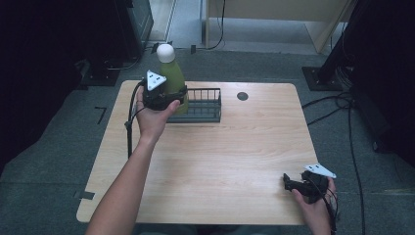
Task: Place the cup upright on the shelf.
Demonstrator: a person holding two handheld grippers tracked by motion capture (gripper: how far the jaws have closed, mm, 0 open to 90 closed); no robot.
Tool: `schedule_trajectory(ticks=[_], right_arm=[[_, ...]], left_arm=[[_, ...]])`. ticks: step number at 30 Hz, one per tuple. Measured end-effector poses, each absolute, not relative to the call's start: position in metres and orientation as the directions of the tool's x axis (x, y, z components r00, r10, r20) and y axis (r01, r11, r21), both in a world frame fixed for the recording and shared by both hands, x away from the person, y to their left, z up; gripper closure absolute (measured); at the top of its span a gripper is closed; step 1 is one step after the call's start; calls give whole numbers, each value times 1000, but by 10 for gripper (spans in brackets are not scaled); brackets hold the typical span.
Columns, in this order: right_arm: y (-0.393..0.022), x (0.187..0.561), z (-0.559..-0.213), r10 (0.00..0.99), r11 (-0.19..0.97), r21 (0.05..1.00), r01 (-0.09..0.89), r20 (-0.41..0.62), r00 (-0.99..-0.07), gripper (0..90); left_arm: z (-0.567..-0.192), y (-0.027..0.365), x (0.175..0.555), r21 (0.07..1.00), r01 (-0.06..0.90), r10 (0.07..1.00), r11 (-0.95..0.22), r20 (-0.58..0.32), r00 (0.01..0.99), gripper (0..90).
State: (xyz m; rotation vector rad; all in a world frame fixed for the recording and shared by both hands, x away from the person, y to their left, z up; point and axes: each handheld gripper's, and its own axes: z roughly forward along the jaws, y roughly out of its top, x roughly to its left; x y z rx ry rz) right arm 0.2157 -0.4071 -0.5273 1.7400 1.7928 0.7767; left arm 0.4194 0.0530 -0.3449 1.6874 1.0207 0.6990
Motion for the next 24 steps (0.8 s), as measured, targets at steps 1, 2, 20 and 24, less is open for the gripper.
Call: schedule_trajectory(ticks=[1, 2, 20, 24], right_arm=[[-407, 216, -527, 999, 11, 713, 701, 25, -40, 0], [-407, 216, -527, 999, 11, 713, 701, 25, -40, 0], [-407, 216, -527, 999, 11, 713, 701, 24, -41, 0], [-407, 216, -527, 999, 11, 713, 701, 24, -41, 0]], left_arm=[[-345, 53, 422, 944, 299, 880, -139, -21, 475, 210], [-344, 52, 425, 945, 299, 881, -134, -24, 473, 210], [-363, 48, 470, 935, 334, 913, -119, -28, 406, 210], [-370, 48, 475, 929, 347, 918, -129, -21, 397, 209]])
